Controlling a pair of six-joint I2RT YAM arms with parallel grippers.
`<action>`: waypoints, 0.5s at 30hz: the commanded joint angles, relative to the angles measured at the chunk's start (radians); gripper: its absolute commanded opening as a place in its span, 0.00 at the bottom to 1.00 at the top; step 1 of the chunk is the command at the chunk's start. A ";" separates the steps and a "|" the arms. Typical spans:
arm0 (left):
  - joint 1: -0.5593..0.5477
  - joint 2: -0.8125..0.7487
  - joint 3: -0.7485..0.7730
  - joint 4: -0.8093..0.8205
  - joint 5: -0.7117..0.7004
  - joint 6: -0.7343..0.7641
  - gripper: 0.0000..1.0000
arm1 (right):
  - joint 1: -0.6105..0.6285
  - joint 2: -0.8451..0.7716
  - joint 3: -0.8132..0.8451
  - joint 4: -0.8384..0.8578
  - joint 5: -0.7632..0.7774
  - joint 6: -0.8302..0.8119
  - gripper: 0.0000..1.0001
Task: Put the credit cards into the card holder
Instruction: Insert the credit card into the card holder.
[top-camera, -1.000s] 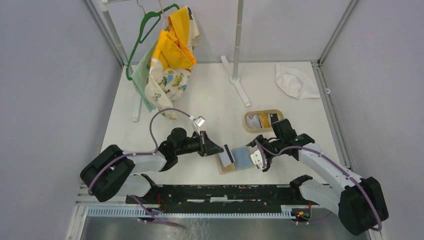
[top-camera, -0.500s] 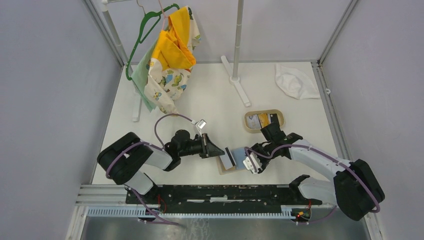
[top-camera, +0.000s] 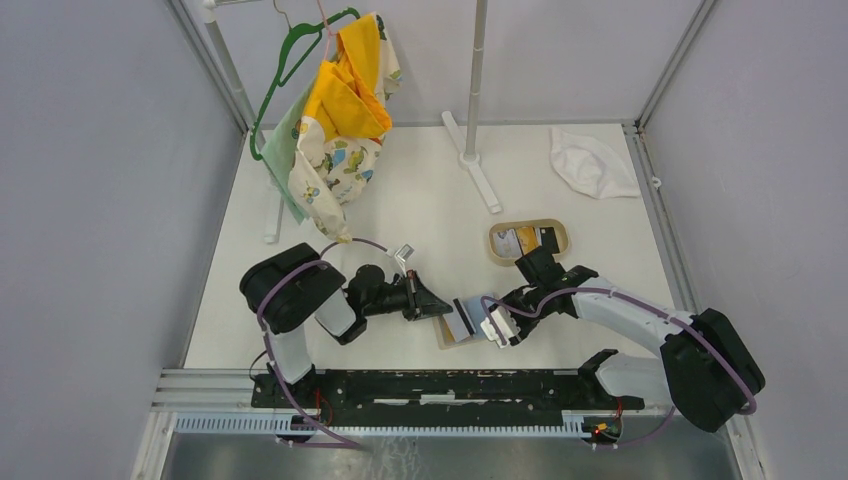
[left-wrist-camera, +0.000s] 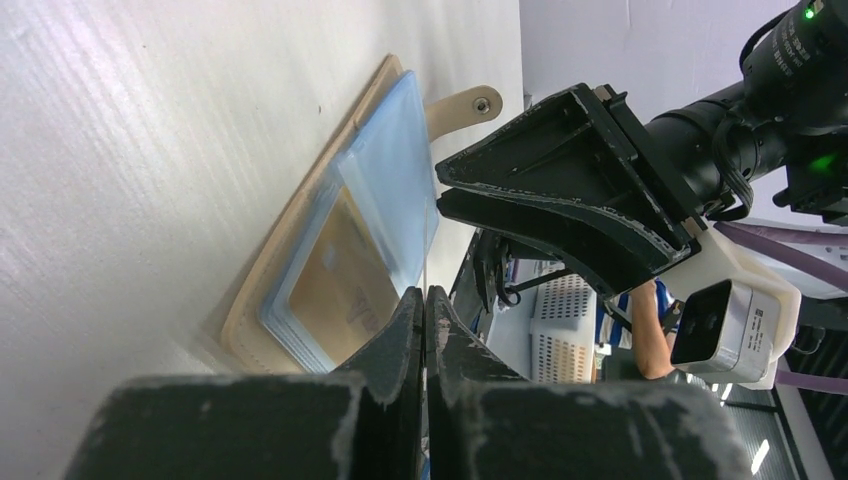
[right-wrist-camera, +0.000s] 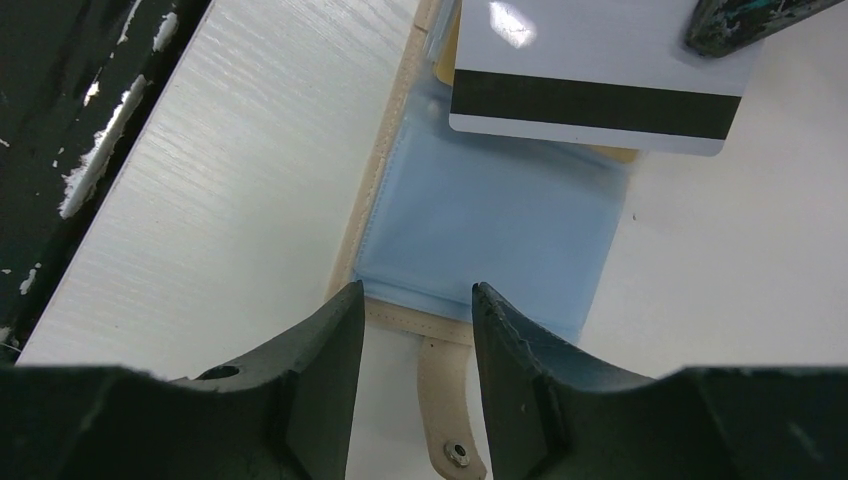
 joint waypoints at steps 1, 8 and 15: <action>0.004 0.020 -0.005 0.102 -0.010 -0.048 0.02 | 0.007 0.007 0.008 0.014 0.026 0.012 0.49; -0.010 -0.066 -0.027 -0.027 -0.095 0.003 0.02 | 0.009 0.013 0.009 0.016 0.038 0.022 0.49; -0.075 -0.116 -0.003 -0.166 -0.193 0.042 0.02 | 0.009 0.017 0.011 0.014 0.046 0.028 0.49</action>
